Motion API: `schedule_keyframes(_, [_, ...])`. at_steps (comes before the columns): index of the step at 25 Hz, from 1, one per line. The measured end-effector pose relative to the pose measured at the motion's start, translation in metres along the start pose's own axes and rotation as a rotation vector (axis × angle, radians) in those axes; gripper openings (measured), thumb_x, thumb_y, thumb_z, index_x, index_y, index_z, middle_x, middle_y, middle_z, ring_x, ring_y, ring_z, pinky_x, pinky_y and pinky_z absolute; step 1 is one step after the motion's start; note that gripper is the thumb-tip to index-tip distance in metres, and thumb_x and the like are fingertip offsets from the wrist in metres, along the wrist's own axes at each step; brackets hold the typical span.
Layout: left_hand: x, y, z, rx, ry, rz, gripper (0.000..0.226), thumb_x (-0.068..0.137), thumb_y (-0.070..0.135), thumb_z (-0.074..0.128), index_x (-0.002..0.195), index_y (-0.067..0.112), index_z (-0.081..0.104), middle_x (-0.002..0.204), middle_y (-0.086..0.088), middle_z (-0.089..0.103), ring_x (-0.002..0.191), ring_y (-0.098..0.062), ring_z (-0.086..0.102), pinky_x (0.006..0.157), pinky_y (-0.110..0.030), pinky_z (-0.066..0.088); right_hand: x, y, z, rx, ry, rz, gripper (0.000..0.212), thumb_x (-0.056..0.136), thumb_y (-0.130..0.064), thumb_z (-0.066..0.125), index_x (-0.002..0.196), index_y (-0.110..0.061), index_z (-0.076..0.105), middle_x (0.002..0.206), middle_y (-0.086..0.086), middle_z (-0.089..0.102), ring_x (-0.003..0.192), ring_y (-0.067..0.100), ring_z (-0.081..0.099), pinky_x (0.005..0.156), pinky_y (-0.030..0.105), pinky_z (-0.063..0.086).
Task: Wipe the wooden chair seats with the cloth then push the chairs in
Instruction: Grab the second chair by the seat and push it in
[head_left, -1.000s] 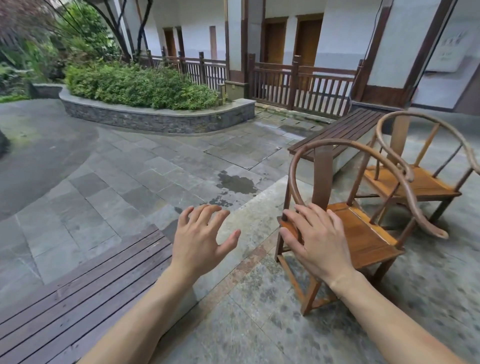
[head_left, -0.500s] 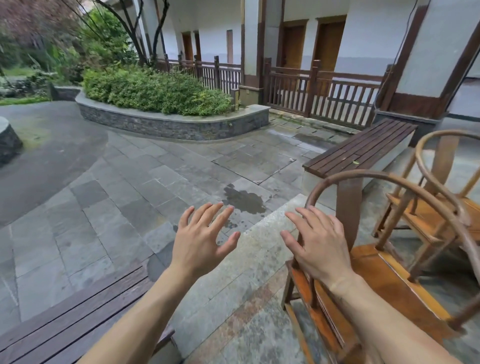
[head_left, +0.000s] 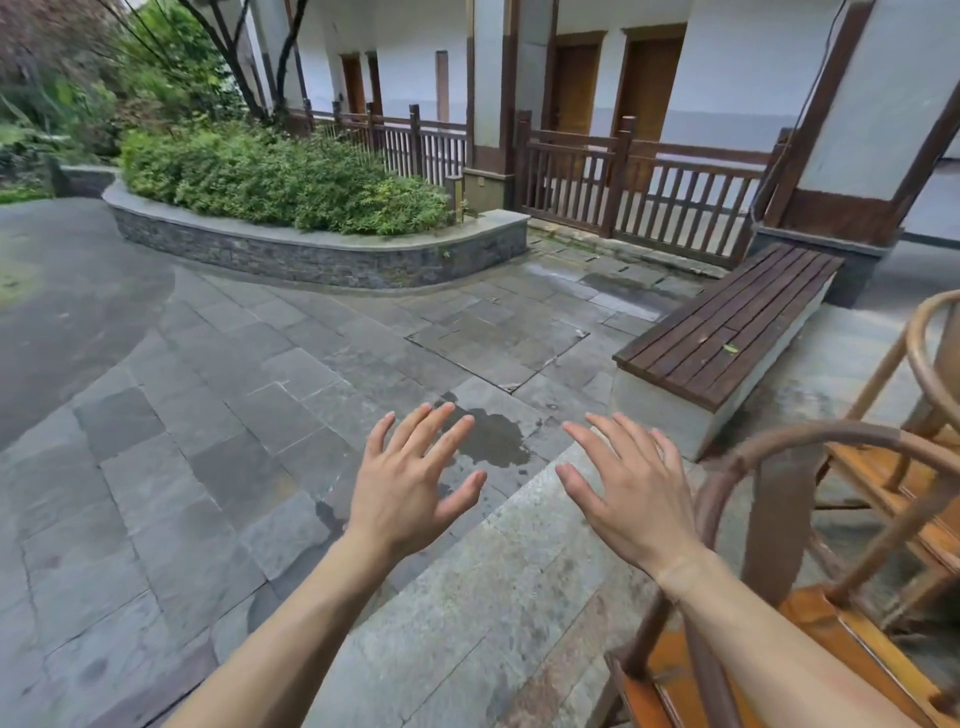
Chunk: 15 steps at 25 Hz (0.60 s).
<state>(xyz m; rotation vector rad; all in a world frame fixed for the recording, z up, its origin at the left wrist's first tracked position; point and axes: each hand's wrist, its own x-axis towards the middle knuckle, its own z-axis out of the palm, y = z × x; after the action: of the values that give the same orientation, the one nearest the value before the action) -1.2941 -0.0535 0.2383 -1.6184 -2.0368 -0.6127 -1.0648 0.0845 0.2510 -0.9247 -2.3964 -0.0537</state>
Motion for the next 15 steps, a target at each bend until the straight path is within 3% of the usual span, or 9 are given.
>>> schedule_keyframes(6, [0.15,-0.084,0.081,-0.063,0.022,0.102,0.063,0.097,0.066,0.032,0.14,0.028,0.057,0.146,-0.001,0.057,0.138,-0.023,0.05,0.116,-0.051,0.033,0.134,0.026,0.066,-0.05,0.03,0.137,0.058,0.096,-0.065,0.027,0.136,-0.034,0.056,0.142,-0.003,0.058,0.138,0.024,0.047,0.111,0.053,0.032])
schedule_keyframes(15, [0.339,-0.112,0.237,-0.14,0.04,0.225,0.064,0.098,0.066,0.028,0.136,0.027,0.062,0.144,-0.002,0.059,0.136,-0.023,0.053,0.113,-0.052,0.036,0.303,0.136,0.154,-0.078,0.082,0.247,0.056,0.097,-0.064,0.03,0.137,-0.034,0.054,0.145,-0.004,0.055,0.14,0.023,0.044,0.114,0.054,0.03])
